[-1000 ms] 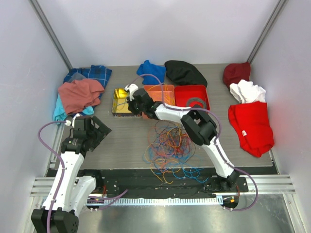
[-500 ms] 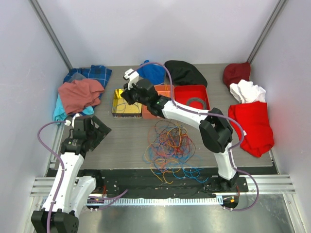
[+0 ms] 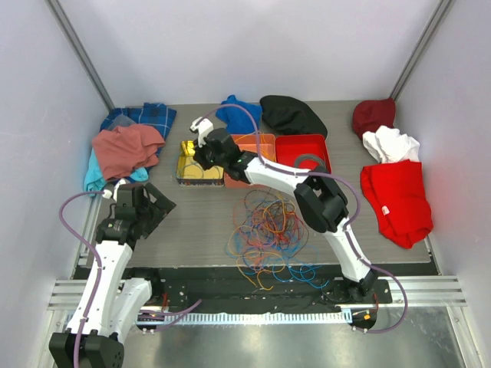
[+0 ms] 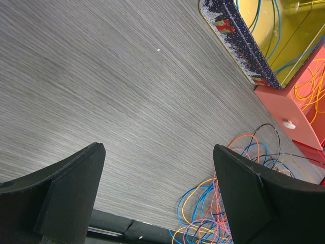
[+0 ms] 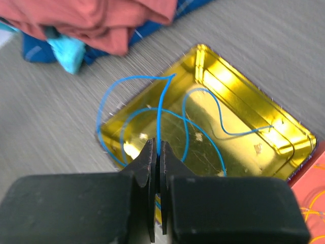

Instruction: Untangle the cables

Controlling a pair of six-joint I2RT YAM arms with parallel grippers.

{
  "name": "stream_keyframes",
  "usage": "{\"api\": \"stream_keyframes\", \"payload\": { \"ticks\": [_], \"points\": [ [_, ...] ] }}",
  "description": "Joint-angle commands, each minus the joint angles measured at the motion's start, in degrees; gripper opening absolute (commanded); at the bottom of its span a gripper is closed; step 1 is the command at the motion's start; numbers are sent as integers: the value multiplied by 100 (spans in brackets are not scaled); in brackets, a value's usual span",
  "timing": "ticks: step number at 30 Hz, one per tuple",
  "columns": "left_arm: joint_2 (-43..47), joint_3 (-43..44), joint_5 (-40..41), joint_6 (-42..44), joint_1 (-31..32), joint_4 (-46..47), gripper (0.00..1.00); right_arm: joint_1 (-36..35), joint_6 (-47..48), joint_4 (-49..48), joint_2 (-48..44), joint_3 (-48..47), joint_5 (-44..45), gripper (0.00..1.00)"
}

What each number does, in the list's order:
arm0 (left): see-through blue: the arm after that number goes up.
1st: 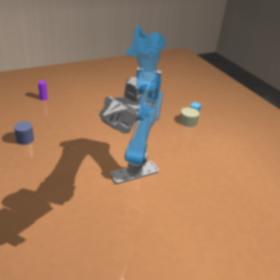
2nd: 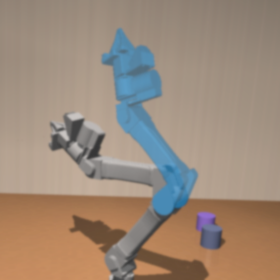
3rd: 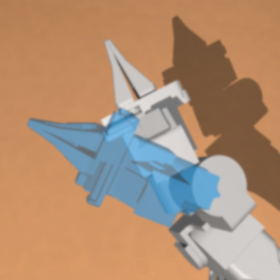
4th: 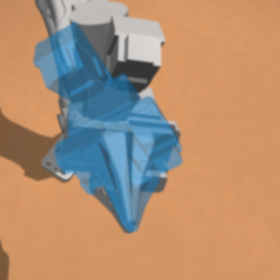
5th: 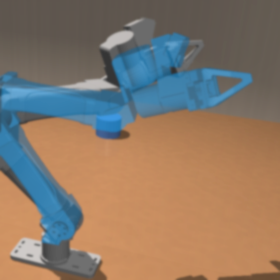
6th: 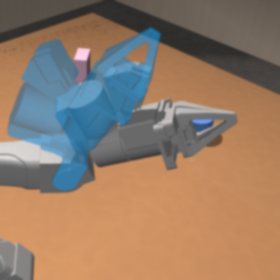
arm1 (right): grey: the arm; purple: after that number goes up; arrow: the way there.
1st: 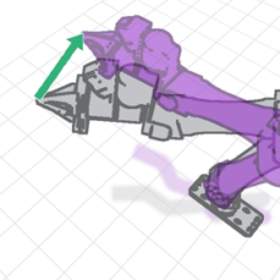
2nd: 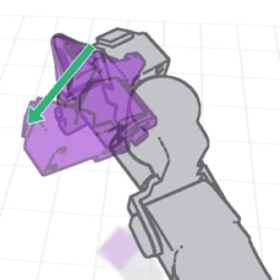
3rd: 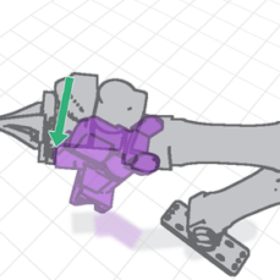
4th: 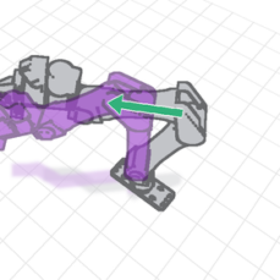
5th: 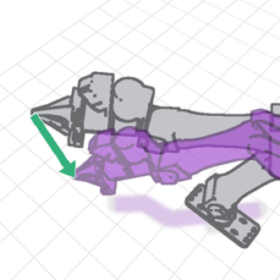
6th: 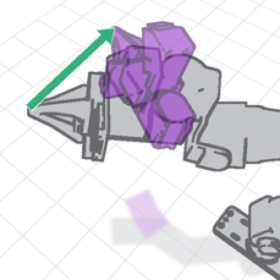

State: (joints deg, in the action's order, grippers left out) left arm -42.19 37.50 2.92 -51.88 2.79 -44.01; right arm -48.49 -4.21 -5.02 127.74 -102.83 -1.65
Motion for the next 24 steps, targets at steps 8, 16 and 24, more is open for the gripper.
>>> {"api": "stream_keyframes", "payload": {
  "ticks": [8, 16, 24],
  "points": [
    [-52, 21, 16, 73, 20, 138, 93, 323, -19, 167, 58, -115, 341, 1],
    [-61, 65, 51, 64, 20, 68, 93, 375, 87, 466, 146, -352, 569, 1],
    [-70, 56, 51, 55, 11, 85, 93, 419, 175, 879, 207, -492, 806, 1]
  ]
}}
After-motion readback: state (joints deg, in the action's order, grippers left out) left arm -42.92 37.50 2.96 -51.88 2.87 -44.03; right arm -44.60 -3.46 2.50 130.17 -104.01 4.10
